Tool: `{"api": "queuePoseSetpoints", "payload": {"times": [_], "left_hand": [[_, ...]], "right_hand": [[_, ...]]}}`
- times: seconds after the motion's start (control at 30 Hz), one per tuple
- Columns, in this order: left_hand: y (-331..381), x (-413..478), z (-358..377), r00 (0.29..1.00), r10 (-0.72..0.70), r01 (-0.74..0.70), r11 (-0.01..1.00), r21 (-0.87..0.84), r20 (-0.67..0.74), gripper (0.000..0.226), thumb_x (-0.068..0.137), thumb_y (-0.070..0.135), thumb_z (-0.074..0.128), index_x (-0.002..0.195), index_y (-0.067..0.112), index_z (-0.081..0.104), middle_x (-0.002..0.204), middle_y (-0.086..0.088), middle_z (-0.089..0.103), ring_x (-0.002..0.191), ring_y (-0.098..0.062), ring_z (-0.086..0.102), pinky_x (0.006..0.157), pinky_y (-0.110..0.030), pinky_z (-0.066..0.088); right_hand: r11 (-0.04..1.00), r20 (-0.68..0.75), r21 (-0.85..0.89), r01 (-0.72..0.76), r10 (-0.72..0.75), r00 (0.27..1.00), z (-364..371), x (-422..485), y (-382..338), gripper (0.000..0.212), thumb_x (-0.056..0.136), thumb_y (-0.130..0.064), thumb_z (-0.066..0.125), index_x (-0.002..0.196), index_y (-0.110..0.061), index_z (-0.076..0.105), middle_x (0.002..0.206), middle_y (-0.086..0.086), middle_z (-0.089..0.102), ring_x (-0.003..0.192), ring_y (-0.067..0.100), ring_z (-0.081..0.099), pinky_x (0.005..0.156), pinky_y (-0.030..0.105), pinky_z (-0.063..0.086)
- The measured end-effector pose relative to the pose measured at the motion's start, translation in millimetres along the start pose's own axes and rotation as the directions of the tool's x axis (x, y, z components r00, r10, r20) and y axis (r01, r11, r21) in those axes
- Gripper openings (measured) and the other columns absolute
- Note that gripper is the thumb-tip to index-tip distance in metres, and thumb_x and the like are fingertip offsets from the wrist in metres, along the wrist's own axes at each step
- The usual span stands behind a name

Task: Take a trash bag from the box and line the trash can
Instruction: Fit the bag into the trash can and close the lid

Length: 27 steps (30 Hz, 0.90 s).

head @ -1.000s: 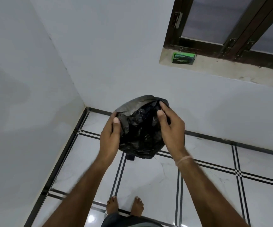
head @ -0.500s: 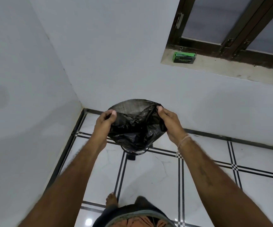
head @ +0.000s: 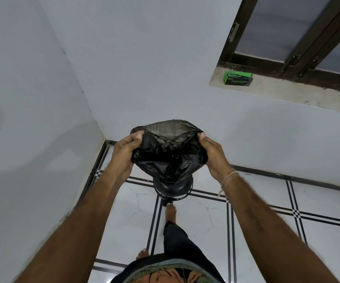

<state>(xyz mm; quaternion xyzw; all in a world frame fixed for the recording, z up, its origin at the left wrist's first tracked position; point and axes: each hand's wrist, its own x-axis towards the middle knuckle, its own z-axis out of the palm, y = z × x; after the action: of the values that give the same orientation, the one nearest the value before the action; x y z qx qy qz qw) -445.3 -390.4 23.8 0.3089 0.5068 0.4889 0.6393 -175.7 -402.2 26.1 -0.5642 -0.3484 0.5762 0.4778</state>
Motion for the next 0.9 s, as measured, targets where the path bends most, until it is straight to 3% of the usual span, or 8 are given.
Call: {"api": "queuePoseSetpoints", "payload": {"times": [0.17, 0.33, 0.57, 0.9], "left_hand": [[-2.9, 31.9, 5.7, 0.999, -0.030, 0.031, 0.999, 0.032, -0.044, 0.034, 0.104, 0.027, 0.062, 0.134, 0.013, 0.069, 0.127, -0.009, 0.076, 0.120, -0.022, 0.071, 0.095, -0.030, 0.058], [-29.0, 71.3, 20.5, 0.987, -0.131, 0.138, 0.988, 0.066, -0.092, 0.040, 0.106, 0.039, 0.054, 0.136, 0.017, 0.068, 0.125, -0.002, 0.077, 0.119, -0.019, 0.071, 0.109, -0.041, 0.052], [-85.9, 123.4, 16.2, 0.940, -0.276, 0.286, 0.958, 0.024, -0.200, 0.045, 0.107, 0.049, 0.046, 0.135, 0.022, 0.069, 0.130, -0.004, 0.074, 0.124, -0.021, 0.068, 0.111, -0.047, 0.051], [-223.9, 158.5, -22.0, 0.841, -0.458, 0.472, 0.881, -0.023, -0.288, 0.038, 0.104, 0.054, 0.052, 0.125, 0.030, 0.073, 0.126, 0.000, 0.075, 0.119, -0.021, 0.069, 0.110, -0.045, 0.052]], "right_hand": [[0.996, 0.001, -0.009, -0.085, 0.085, 0.996, 4.3, 41.2, 5.3, 0.040, 0.104, -0.046, 0.054, 0.120, -0.017, 0.076, 0.119, 0.007, 0.078, 0.114, 0.022, 0.074, 0.097, 0.041, 0.060], [0.987, 0.003, 0.027, -0.157, 0.157, 0.988, -2.1, 84.4, 27.7, 0.039, 0.107, -0.039, 0.051, 0.123, -0.012, 0.074, 0.119, 0.007, 0.078, 0.111, 0.019, 0.075, 0.085, 0.027, 0.062], [0.965, -0.036, 0.017, -0.261, 0.261, 0.965, -18.2, 151.4, 93.5, 0.043, 0.104, -0.045, 0.056, 0.128, -0.014, 0.072, 0.132, 0.010, 0.072, 0.122, 0.022, 0.069, 0.105, 0.041, 0.055], [0.907, -0.139, -0.017, -0.420, 0.414, 0.900, -18.9, 193.3, 253.7, 0.044, 0.100, -0.050, 0.058, 0.122, -0.016, 0.076, 0.122, 0.006, 0.077, 0.120, 0.023, 0.070, 0.108, 0.043, 0.053]]}}
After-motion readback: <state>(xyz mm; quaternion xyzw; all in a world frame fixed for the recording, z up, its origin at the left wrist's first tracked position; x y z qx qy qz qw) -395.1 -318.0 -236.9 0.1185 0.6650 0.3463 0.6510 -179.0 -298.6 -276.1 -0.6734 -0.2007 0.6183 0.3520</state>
